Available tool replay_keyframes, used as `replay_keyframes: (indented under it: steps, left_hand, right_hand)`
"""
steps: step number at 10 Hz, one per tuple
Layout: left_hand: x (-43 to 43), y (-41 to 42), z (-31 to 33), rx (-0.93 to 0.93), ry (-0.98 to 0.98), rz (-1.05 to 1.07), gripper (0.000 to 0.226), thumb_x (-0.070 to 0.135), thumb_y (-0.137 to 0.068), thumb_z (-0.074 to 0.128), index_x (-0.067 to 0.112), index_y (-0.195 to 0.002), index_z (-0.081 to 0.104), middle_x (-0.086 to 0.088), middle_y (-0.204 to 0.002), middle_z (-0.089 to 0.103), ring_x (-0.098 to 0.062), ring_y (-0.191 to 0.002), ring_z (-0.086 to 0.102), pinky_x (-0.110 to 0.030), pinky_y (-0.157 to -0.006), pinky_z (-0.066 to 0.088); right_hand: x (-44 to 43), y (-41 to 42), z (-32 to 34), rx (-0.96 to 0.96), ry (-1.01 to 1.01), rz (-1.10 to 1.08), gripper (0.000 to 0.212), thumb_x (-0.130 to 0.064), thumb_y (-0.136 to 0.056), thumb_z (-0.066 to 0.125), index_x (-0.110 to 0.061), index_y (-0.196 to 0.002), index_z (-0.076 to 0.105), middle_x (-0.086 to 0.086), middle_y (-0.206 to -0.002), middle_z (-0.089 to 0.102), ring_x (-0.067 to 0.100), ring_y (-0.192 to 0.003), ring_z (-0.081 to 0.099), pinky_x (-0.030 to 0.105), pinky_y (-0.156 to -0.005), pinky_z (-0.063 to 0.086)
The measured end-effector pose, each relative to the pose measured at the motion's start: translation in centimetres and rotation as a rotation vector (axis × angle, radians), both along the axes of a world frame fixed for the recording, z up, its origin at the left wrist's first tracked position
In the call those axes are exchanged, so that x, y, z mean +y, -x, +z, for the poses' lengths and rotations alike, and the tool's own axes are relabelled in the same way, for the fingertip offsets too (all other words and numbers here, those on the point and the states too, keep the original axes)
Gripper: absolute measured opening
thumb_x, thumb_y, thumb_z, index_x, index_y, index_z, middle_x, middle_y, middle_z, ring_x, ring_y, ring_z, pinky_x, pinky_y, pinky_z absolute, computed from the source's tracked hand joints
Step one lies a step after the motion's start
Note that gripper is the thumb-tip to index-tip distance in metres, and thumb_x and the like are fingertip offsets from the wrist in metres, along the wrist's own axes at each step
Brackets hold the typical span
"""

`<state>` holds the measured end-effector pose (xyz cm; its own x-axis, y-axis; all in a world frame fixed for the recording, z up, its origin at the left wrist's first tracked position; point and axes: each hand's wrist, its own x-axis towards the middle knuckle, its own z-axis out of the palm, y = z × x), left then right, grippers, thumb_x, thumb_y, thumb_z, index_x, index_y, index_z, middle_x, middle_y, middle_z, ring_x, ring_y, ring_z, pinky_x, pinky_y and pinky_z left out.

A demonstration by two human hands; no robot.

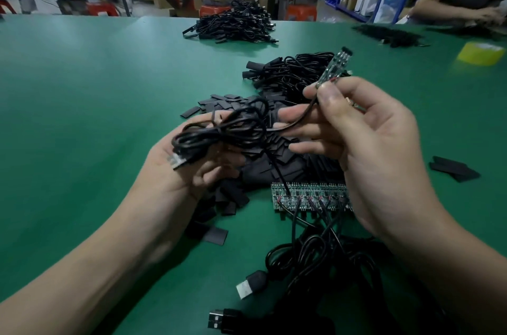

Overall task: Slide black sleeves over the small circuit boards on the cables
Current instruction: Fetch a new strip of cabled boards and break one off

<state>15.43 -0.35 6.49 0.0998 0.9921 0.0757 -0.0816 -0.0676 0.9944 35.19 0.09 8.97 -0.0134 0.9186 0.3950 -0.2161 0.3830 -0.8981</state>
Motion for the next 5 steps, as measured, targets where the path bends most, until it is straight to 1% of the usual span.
replay_keyframes:
  steps: [1,2,3,4,5]
  left_hand:
    - [-0.3,-0.3,-0.4,0.097,-0.168,0.032,0.039,-0.002,-0.091,0.065,0.019,-0.123,0.065,-0.003,-0.121,0.07,-0.041,-0.106,0.068,-0.033,-0.068,0.055]
    - [-0.2,-0.1,-0.7,0.504,-0.475,0.192,0.035,0.035,-0.081,0.076,0.034,-0.115,0.066,0.02,-0.106,0.061,-0.012,-0.102,0.061,-0.034,-0.086,0.051]
    - [-0.4,-0.3,-0.9,0.757,-0.727,0.218,0.023,0.044,-0.092,0.06,0.027,-0.104,0.069,0.016,-0.093,0.057,-0.009,-0.09,0.056,-0.028,-0.082,0.043]
    - [-1.3,-0.9,-1.0,0.637,-0.687,0.032,0.044,0.054,-0.1,0.045,0.023,-0.085,0.072,0.012,-0.068,0.063,-0.006,-0.062,0.059,-0.024,-0.06,0.043]
    - [-2.2,-1.6,-1.0,0.533,-0.476,-0.121,0.056,0.08,-0.082,0.049,0.03,-0.089,0.076,0.006,-0.064,0.07,-0.01,-0.049,0.06,-0.024,-0.046,0.045]
  right_hand:
    - [0.1,0.1,-0.2,0.019,-0.004,-0.058,0.014,-0.014,-0.105,0.053,-0.008,-0.098,0.063,0.011,-0.086,0.079,0.022,-0.072,0.077,0.023,-0.056,0.058]
    - [0.4,-0.2,-0.1,0.083,0.028,-0.129,0.013,-0.015,-0.105,0.054,-0.006,-0.098,0.062,0.011,-0.086,0.079,0.025,-0.076,0.078,0.022,-0.054,0.057]
    - [0.6,-0.4,-0.2,0.132,0.079,-0.184,0.012,-0.016,-0.104,0.057,-0.008,-0.097,0.062,0.011,-0.086,0.079,0.025,-0.076,0.078,0.02,-0.052,0.056]
    - [0.7,-0.4,-0.5,0.124,0.083,-0.194,0.013,-0.016,-0.104,0.057,-0.006,-0.097,0.062,0.01,-0.085,0.078,0.026,-0.075,0.078,0.022,-0.053,0.057]
    - [0.5,-0.3,-0.6,0.115,0.043,-0.194,0.013,-0.014,-0.104,0.056,-0.003,-0.098,0.061,0.01,-0.084,0.078,0.027,-0.074,0.078,0.022,-0.053,0.057]
